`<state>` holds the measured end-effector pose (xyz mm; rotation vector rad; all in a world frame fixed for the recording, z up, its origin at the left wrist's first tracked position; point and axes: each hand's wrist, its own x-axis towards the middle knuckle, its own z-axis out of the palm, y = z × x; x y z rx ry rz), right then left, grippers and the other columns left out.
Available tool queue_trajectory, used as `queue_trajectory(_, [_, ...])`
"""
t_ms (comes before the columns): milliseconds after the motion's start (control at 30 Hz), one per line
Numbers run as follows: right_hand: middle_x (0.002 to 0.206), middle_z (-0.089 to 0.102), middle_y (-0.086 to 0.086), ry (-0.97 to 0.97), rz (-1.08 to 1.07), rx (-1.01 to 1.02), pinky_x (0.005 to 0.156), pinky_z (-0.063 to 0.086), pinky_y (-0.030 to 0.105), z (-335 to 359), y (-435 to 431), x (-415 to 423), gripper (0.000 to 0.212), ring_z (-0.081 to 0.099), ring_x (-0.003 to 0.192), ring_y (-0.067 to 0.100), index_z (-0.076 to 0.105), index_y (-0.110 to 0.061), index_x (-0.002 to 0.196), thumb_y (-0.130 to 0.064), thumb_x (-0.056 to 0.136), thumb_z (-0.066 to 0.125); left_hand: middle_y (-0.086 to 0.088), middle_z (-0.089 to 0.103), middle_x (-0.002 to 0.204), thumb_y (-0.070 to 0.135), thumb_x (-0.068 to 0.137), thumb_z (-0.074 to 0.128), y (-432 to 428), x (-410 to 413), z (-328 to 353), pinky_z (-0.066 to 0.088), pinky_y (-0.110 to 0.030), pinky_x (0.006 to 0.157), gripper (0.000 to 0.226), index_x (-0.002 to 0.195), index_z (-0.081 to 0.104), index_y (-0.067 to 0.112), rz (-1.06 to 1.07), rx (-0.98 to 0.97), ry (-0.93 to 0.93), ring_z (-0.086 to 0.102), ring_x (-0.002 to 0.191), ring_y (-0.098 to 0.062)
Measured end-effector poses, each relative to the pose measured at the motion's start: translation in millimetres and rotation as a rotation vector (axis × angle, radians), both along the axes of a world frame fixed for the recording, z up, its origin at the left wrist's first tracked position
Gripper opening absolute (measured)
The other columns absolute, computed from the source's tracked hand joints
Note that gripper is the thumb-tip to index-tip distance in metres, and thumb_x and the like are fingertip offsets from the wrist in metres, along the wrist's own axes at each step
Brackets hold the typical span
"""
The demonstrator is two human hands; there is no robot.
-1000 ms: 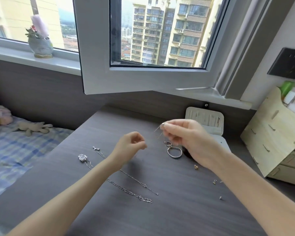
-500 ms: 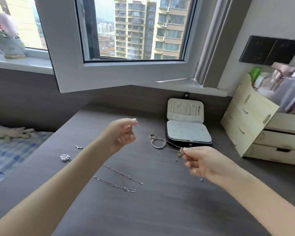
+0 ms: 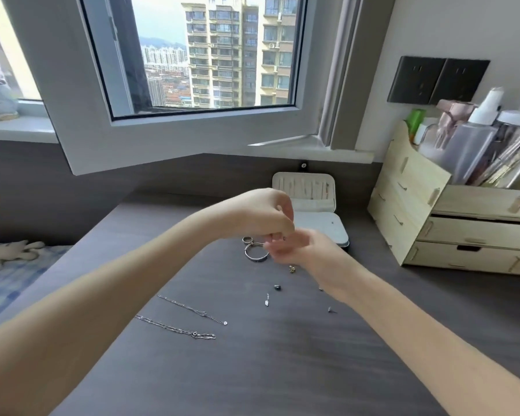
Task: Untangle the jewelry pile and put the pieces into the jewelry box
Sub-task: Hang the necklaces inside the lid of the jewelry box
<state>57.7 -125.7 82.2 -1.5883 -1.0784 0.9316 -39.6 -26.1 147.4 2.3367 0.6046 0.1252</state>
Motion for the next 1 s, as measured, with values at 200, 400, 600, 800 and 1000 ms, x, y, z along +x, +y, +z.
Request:
queue_trajectory(200, [0.06, 0.059, 0.004, 0.124, -0.019, 0.114, 0.075, 0.057, 0.033, 30.2, 5.5, 3.9, 0.014, 0.06, 0.058, 0.016, 0.063, 0.001, 0.081, -0.011, 0.088, 0.063, 0.003, 0.057, 0.08, 0.027, 0.094, 0.043, -2.3, 10.9, 19.5, 0.044, -0.029, 0.062, 0.01, 0.099, 0.051, 0.024, -0.035, 0.383, -0.119, 0.054, 0.071, -0.018])
queue_trajectory(400, [0.049, 0.052, 0.001, 0.065, -0.012, 0.192, 0.05, 0.051, 0.024, 60.9, 13.1, 17.1, 0.025, 0.053, 0.043, 0.014, 0.06, -0.005, 0.074, -0.022, 0.092, 0.058, -0.003, 0.06, 0.076, 0.024, 0.099, 0.039, 11.2, 19.3, 35.7, 0.049, -0.026, 0.056, 0.017, 0.107, 0.048, 0.011, 0.004, 0.152, -0.42, 0.057, 0.053, -0.01])
queue_trajectory(600, [0.054, 0.058, 0.004, -0.074, 0.012, 0.279, 0.054, 0.054, 0.027, 106.7, 23.3, 40.2, 0.024, 0.057, 0.049, 0.015, 0.063, -0.006, 0.074, -0.021, 0.093, 0.057, -0.008, 0.06, 0.078, 0.005, 0.095, 0.043, 48.3, 34.0, 29.1, 0.055, -0.033, 0.071, 0.013, 0.091, 0.053, 0.012, 0.104, -0.142, -0.621, 0.062, 0.073, -0.022])
queue_trajectory(800, [0.057, 0.061, 0.005, -0.182, -0.053, 0.34, 0.057, 0.055, 0.028, 149.1, 44.9, 79.1, 0.023, 0.06, 0.052, 0.015, 0.064, -0.007, 0.077, -0.023, 0.093, 0.058, -0.003, 0.068, 0.089, -0.003, 0.082, 0.045, 87.7, 74.8, -19.8, 0.044, -0.026, 0.074, 0.024, 0.092, 0.062, 0.011, 0.292, 0.175, -0.487, 0.06, 0.088, -0.02])
queue_trajectory(1000, [0.056, 0.061, 0.003, -0.242, -0.127, 0.322, 0.058, 0.055, 0.029, 155.6, 86.0, 123.4, 0.023, 0.061, 0.053, 0.015, 0.064, -0.006, 0.08, -0.024, 0.093, 0.058, -0.008, 0.068, 0.105, -0.003, 0.072, 0.04, 113.9, 125.9, -85.0, 0.035, -0.028, 0.076, 0.041, 0.102, 0.066, 0.005, 0.237, 0.399, -0.317, 0.054, 0.094, -0.03])
